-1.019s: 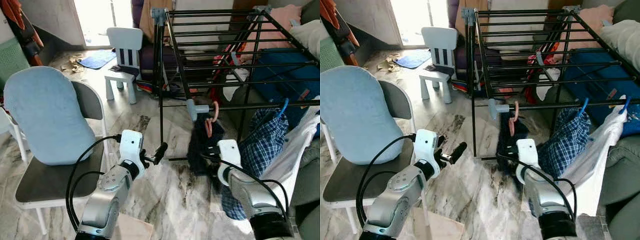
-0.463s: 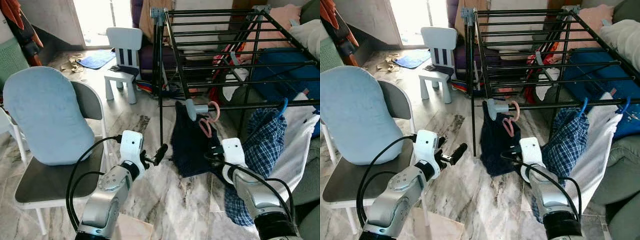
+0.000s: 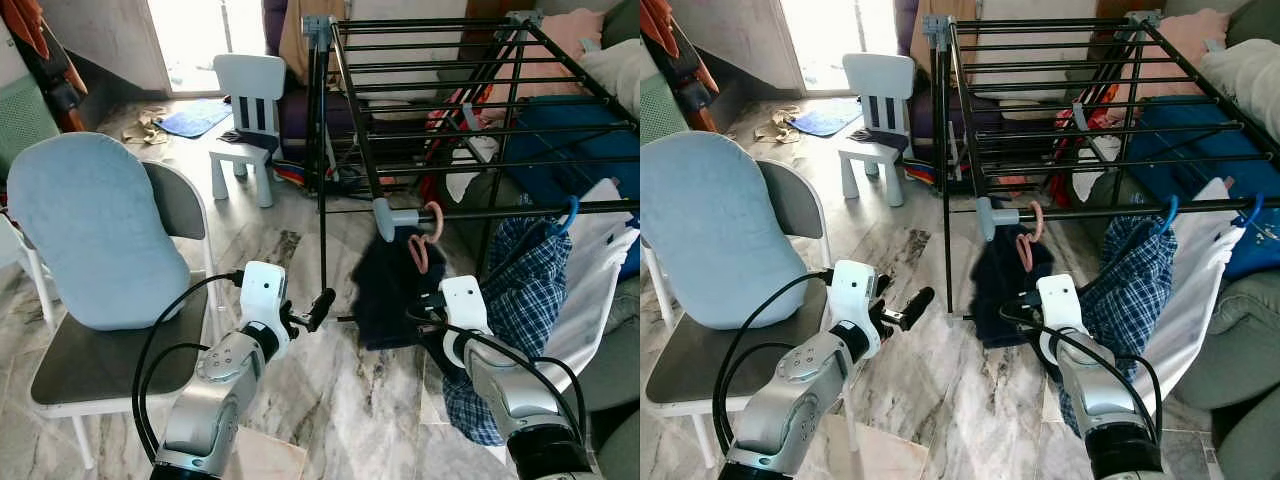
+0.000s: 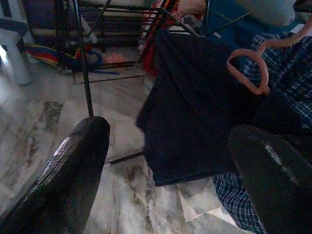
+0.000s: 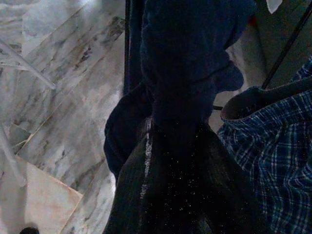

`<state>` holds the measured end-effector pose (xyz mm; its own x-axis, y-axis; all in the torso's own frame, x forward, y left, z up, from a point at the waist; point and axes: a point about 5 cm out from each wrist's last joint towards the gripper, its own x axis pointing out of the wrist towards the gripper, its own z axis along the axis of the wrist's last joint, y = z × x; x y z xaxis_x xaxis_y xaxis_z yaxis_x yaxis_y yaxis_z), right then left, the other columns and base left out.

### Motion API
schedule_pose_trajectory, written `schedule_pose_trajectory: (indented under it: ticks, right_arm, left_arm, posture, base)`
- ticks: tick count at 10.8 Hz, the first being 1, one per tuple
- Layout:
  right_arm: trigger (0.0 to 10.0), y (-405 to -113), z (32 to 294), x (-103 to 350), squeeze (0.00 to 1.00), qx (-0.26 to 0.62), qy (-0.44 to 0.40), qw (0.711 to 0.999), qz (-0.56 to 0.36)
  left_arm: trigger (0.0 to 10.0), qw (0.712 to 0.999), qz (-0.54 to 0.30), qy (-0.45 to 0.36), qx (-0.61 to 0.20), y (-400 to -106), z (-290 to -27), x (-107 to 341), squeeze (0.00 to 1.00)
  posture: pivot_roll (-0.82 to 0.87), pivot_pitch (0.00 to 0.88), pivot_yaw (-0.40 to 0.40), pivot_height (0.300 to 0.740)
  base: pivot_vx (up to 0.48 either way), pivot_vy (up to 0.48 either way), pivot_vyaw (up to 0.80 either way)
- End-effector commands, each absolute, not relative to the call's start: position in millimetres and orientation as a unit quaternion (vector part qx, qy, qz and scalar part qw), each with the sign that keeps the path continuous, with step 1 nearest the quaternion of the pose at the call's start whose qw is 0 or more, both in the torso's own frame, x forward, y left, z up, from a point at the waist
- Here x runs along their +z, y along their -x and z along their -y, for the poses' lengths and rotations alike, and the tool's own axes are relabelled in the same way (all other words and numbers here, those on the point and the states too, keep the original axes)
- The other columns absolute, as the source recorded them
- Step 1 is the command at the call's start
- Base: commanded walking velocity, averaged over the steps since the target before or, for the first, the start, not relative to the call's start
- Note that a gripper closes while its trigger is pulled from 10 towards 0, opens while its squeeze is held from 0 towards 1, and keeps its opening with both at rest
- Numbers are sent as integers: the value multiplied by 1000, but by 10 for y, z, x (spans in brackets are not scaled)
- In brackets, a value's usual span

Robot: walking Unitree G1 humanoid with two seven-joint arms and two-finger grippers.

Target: Hang hanger

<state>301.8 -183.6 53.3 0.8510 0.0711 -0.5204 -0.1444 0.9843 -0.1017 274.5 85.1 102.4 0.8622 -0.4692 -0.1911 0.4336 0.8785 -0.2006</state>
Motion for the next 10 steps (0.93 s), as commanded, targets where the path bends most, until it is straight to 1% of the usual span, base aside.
schedule_pose_trajectory:
  ticks: [1, 2, 3, 4, 5, 8, 10]
  right_arm:
    - [0, -3028, 1862, 549, 0, 49, 70, 962, -258]
    - [0, -3036, 1856, 574, 0, 46, 67, 966, -245]
    - [1373, -3053, 1817, 633, 0, 41, 62, 973, -217]
    - [10000, -3060, 1782, 671, 0, 40, 58, 978, -197]
    - [10000, -3066, 1751, 724, 0, 27, 50, 985, -166]
    - [10000, -3008, 1640, 749, 0, 26, 32, 993, -111]
    - [10000, -3005, 1545, 751, 0, 42, 49, 993, -95]
  left_arm:
    - [10000, 965, -110, 75, -226, -2750, -866, 1066, 0]
    - [10000, 971, -98, 74, -203, -2769, -907, 1084, 0]
    - [10000, 979, -88, 66, -171, -2803, -956, 1091, 0]
    - [10000, 980, -88, 63, -169, -2806, -956, 1083, 0]
    - [10000, 980, -86, 61, -171, -2809, -945, 1082, 0]
    - [10000, 984, -69, 54, -155, -2850, -944, 1127, 0]
    - [10000, 985, -66, 49, -154, -2853, -936, 1121, 0]
  posture:
    - [-106, 0, 9, 740]
    - [-105, 0, 9, 740]
    - [-103, 0, 8, 740]
    - [-100, 0, 8, 740]
    - [-96, 0, 7, 740]
    - [-84, 0, 14, 740]
    - [-81, 0, 11, 740]
  base:
    - [0, 0, 0]
    - [0, 0, 0]
    - [0, 0, 0]
    - [0, 0, 0]
    - [0, 0, 0]
    - [0, 0, 0]
    - [0, 0, 0]
